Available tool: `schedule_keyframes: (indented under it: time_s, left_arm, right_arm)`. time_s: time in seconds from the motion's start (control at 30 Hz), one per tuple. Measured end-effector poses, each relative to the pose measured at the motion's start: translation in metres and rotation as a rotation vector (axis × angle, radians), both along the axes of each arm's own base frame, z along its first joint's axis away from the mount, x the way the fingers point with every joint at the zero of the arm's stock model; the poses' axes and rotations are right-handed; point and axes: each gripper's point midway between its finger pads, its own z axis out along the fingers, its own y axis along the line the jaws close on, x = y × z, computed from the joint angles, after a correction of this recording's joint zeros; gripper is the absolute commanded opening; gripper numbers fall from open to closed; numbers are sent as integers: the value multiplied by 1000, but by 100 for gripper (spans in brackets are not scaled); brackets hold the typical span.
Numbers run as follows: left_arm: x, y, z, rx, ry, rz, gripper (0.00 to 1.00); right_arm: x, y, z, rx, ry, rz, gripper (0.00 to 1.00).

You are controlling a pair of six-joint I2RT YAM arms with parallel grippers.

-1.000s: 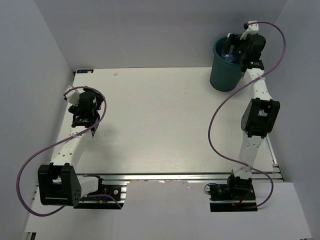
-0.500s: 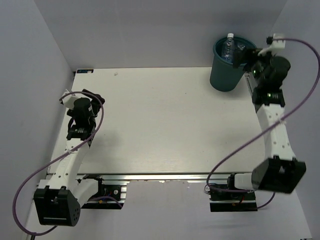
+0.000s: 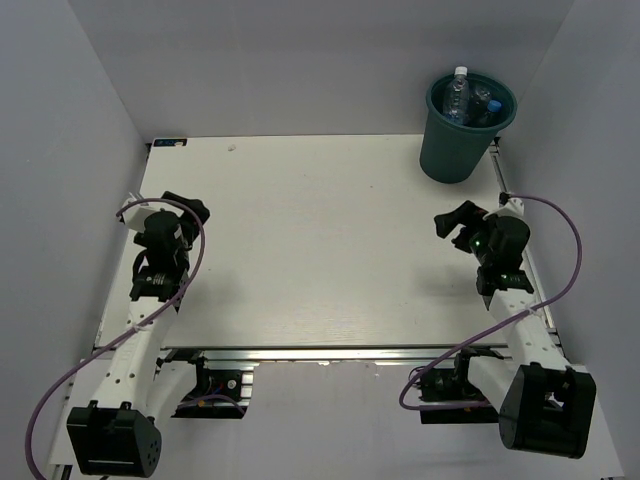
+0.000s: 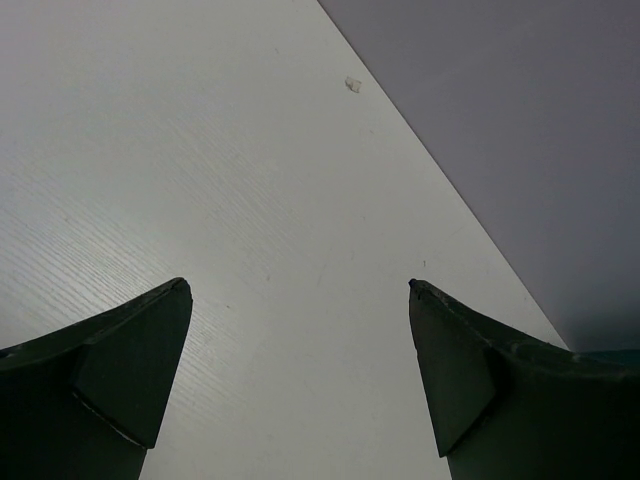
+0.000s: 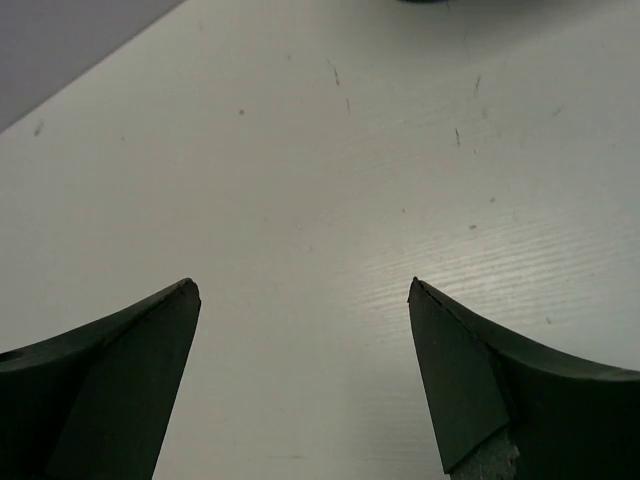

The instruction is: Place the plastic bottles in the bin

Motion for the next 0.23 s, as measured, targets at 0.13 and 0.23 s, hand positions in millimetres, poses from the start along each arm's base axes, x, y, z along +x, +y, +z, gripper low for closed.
schedule_keyframes:
  time_s: [0.13, 0.23]
  left_arm:
    - [0, -2, 0, -9, -1, -6, 98]
    - [0, -2, 0, -12, -2, -5, 98]
  right_arm:
    - [9, 0, 27, 6, -77, 0, 89]
    - [12, 2, 35, 12, -110, 8, 89]
